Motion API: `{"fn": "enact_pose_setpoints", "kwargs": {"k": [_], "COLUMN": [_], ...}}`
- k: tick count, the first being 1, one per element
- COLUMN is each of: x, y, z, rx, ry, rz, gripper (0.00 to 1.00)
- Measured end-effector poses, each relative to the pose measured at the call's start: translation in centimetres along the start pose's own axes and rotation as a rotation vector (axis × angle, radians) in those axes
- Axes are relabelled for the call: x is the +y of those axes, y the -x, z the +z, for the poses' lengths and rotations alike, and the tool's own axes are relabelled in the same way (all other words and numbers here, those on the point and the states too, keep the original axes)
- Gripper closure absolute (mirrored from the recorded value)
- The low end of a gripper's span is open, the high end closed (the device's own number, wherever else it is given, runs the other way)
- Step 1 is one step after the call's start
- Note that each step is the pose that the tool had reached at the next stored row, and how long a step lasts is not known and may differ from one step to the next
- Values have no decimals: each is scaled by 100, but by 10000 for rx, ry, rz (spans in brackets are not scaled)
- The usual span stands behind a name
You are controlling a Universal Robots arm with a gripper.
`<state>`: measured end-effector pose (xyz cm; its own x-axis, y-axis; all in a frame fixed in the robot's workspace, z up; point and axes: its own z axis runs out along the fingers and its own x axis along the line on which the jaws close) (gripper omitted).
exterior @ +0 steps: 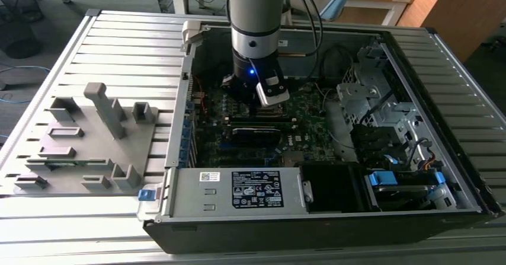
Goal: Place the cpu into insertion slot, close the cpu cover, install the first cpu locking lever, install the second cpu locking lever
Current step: 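Install the second cpu locking lever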
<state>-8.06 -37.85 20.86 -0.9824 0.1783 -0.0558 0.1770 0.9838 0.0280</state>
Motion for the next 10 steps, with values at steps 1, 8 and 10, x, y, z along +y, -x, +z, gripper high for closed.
{"fn": "enact_pose_setpoints", "kwargs": {"k": [1,8,10], "x": [-3,-36,-47], "y": [0,-14,-22], "z": [1,0,4], "rx": [5,53,51], "ry": [35,533,561], "rz": [2,31,33], "gripper": [90,90,90]}}
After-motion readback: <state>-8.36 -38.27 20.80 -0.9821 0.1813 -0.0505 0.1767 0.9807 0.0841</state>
